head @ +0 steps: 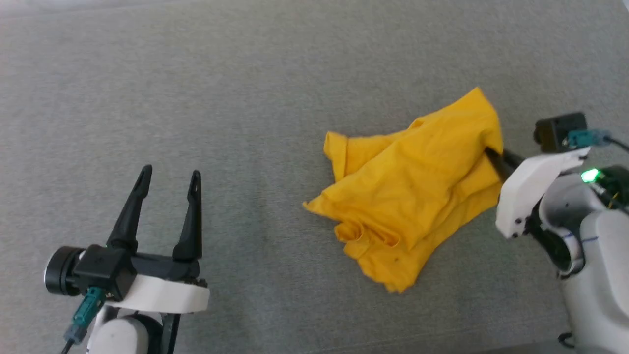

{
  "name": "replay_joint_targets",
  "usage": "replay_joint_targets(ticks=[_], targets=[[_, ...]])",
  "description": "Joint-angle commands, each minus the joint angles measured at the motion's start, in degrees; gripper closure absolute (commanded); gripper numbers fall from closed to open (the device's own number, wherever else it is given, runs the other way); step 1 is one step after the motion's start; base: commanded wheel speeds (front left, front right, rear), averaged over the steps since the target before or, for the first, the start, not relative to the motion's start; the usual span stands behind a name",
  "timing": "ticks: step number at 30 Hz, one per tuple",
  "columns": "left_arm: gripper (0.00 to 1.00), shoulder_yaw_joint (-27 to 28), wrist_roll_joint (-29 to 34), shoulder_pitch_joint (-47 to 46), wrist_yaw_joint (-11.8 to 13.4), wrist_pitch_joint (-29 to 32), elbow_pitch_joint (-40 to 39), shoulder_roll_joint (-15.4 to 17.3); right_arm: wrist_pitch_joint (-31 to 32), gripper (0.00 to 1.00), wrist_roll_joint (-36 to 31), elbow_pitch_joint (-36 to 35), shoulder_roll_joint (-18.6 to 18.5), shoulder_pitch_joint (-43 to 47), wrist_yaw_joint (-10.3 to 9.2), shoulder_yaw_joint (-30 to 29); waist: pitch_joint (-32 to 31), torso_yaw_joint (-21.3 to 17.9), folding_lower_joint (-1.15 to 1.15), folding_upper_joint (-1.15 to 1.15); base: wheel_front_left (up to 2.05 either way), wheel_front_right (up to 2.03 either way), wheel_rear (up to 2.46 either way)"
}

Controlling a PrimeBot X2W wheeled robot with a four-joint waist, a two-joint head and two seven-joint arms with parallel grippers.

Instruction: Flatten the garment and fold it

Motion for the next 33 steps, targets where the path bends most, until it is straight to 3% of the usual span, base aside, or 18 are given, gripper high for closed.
replay_joint_targets(ticks=[1,19,33], targets=[[0.0,-0.14,0.69,-1.08,0.14,0.19,-0.39,0.48,-0.4,1.0,-0.33,0.45,-0.7,-1.53,-0.12,-0.28,2.19,-2.28,-0.01,0.0,0.0,0.0,0.0],[0.0,-3.82,2.84,-6.36,-1.87,5.18,-5.17,4.24,-3.3,1.0,-2.87,5.72,-4.33,-10.96,-0.12,-6.61,8.33,-10.42,-0.01,0.0,0.0,0.0,0.0],[0.0,-4.17,3.52,-9.49,-2.46,8.16,-9.22,7.26,-7.21,1.0,-7.32,9.53,-6.08,-18.26,-0.12,-14.07,15.98,-11.76,-0.01,0.0,0.0,0.0,0.0]])
